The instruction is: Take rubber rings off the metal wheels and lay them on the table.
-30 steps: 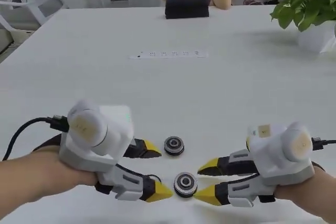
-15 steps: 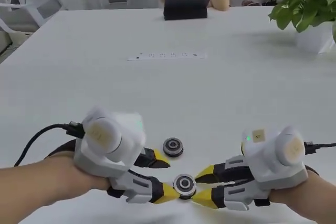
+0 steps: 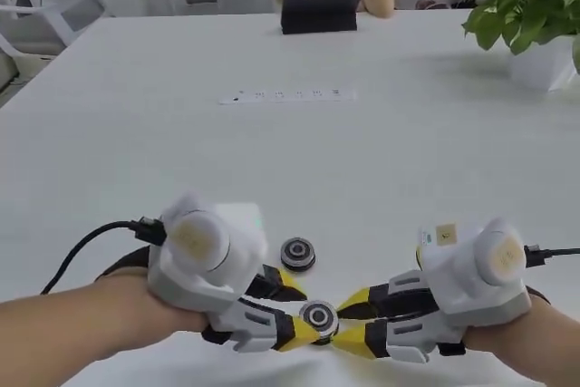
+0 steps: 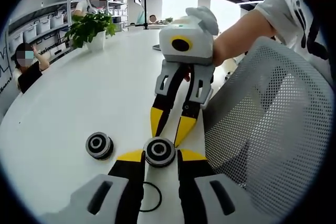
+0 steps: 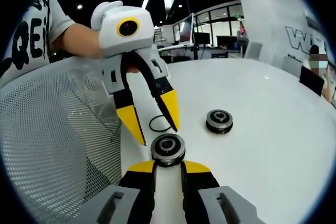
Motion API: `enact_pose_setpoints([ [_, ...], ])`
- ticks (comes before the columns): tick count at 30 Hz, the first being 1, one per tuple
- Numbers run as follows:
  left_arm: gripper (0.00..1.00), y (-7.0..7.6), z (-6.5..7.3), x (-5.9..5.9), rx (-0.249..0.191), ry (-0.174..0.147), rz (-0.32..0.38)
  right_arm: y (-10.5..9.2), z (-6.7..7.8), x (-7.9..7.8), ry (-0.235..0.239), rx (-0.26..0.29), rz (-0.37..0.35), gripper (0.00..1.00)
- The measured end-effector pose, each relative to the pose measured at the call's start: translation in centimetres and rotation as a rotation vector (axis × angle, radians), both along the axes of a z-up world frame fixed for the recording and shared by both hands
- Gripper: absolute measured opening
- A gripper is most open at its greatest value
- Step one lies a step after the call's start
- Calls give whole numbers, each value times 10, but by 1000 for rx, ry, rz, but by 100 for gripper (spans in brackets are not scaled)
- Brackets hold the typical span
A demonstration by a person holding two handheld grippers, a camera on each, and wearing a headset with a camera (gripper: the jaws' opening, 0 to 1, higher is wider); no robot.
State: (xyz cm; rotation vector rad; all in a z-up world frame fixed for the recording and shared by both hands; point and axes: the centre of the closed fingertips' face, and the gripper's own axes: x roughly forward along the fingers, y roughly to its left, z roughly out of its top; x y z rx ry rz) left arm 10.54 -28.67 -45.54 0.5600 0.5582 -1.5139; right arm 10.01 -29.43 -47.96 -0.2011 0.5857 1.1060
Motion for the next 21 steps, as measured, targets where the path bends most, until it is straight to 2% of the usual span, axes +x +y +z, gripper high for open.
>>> enact_pose_setpoints([
  [8, 14, -3, -4, 1, 8, -6, 0, -1, 0, 1, -3, 0, -6, 14],
  [21, 8, -7, -7, 3, 1, -46, 3, -1, 0, 1, -6, 1, -8, 13],
])
